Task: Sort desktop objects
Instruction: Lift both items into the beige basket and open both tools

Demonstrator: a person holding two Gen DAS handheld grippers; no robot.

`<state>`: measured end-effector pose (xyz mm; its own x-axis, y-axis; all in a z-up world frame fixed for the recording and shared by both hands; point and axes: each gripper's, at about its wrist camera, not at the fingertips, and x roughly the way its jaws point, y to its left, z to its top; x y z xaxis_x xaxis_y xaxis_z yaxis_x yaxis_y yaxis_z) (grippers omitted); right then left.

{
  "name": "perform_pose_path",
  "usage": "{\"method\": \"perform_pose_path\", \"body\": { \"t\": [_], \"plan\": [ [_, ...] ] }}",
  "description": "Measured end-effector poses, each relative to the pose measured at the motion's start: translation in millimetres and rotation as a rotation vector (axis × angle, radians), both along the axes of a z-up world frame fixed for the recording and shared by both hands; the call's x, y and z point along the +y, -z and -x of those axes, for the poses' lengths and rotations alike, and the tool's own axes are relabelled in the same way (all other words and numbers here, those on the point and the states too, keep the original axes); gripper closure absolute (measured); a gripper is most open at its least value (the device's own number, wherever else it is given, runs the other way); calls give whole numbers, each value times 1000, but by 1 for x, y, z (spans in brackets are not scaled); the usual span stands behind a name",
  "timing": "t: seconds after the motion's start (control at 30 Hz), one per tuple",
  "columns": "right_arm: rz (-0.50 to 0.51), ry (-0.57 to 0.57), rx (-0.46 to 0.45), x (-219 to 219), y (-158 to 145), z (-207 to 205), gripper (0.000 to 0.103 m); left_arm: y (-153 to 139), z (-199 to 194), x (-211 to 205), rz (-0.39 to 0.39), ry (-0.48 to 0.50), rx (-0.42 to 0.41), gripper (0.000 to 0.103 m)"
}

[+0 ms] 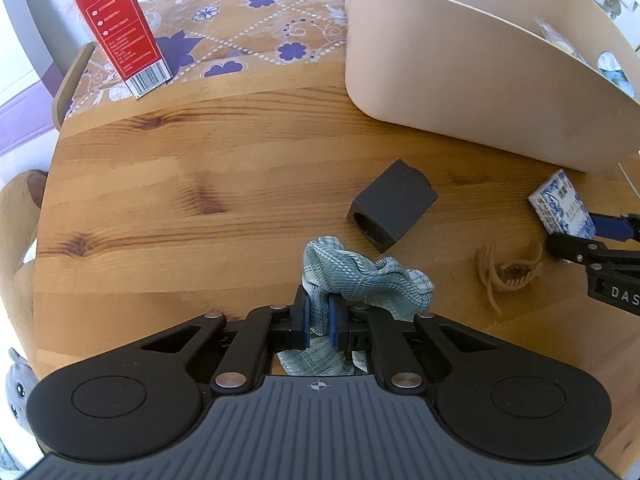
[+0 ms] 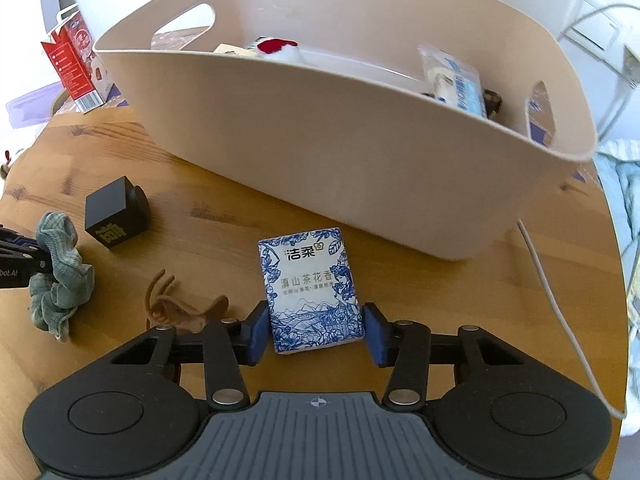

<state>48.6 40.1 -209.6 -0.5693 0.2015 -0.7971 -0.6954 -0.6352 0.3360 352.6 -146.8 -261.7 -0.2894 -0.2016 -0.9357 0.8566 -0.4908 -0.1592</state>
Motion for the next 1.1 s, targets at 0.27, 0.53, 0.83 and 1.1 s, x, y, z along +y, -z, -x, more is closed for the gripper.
{"method": "perform_pose_path", "body": {
  "t": [0.27, 0.53, 0.83, 1.1],
  "plan": [
    [-24, 18, 36, 8, -19, -6, 58, -9, -5, 4, 0, -13, 30, 95],
    [-72, 34, 75, 0, -49, -10, 58, -41, -11, 0, 34, 3, 56, 95],
    [-76, 120, 177, 14, -90, -42, 57, -96, -12, -14, 121, 10, 129, 95],
    [-171, 173, 237, 36, -130, -63, 57, -150, -7, -33, 187, 6, 214, 95]
  ]
}}
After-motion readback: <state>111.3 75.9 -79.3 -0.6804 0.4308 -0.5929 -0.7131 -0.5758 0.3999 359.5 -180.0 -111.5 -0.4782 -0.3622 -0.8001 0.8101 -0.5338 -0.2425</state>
